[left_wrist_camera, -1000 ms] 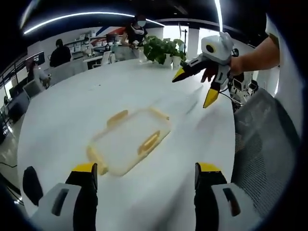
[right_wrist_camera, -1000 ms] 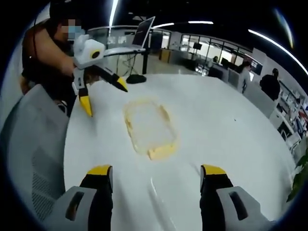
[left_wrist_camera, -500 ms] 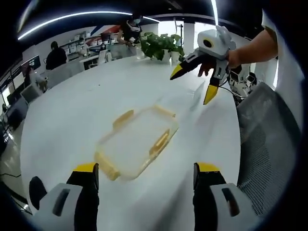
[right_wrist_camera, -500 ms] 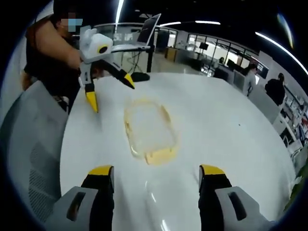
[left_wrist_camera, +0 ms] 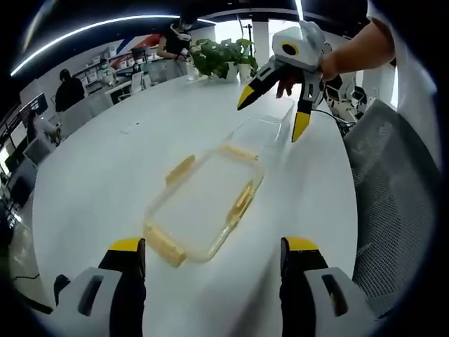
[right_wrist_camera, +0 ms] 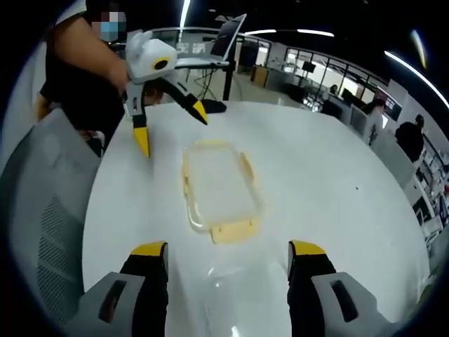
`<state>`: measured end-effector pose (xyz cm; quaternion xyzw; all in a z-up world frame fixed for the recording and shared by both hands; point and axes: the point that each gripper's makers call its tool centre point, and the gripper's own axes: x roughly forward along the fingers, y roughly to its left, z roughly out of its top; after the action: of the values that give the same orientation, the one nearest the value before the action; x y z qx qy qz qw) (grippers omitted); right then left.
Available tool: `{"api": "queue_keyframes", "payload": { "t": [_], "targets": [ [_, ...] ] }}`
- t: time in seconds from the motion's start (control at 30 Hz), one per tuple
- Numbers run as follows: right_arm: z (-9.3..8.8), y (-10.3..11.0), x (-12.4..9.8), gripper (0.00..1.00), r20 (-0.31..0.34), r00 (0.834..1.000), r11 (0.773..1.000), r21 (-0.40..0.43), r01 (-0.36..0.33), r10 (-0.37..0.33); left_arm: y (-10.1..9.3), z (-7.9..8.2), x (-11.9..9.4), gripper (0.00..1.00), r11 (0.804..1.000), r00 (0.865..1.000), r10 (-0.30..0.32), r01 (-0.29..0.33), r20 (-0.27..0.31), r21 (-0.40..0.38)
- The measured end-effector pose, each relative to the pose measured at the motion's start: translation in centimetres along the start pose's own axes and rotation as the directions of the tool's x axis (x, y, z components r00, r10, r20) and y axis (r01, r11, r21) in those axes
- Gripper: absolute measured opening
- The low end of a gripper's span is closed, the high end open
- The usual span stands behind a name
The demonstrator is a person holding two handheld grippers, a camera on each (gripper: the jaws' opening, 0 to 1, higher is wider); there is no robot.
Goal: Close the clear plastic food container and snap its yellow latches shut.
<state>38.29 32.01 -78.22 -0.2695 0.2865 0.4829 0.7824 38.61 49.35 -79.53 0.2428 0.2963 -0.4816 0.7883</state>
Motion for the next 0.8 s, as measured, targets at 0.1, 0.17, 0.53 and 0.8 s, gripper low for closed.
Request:
{"api": "queue_keyframes", "payload": {
  "t": [0.1,0.17,0.53,0.8],
  "targets": [
    [0.1,-0.1,0.2,0.68,-0.003,1.000,1.000,-0.009,-0.006,0.006,0.4,0.0,0.0,0.78,1.000,1.000,-0.001,0.001,-0.004,0.013],
    [0.1,-0.2,0.4,0.68,-0.009,1.000,1.000,-0.018,-0.012,0.012,0.7,0.2,0.1,0.77,1.000,1.000,0.000,0.000,-0.011,0.021],
    [0.4,-0.1,1.4,0.66,-0.040,0.998,0.996,-0.066,-0.053,0.051,1.7,-0.2,0.4,0.75,0.996,0.998,-0.022,0.027,-0.055,0.089],
    [0.6,-0.3,2.1,0.64,-0.063,0.996,0.992,-0.101,-0.075,0.069,2.3,-0.3,0.9,0.73,0.986,0.995,-0.045,0.059,-0.089,0.155]
  ]
}}
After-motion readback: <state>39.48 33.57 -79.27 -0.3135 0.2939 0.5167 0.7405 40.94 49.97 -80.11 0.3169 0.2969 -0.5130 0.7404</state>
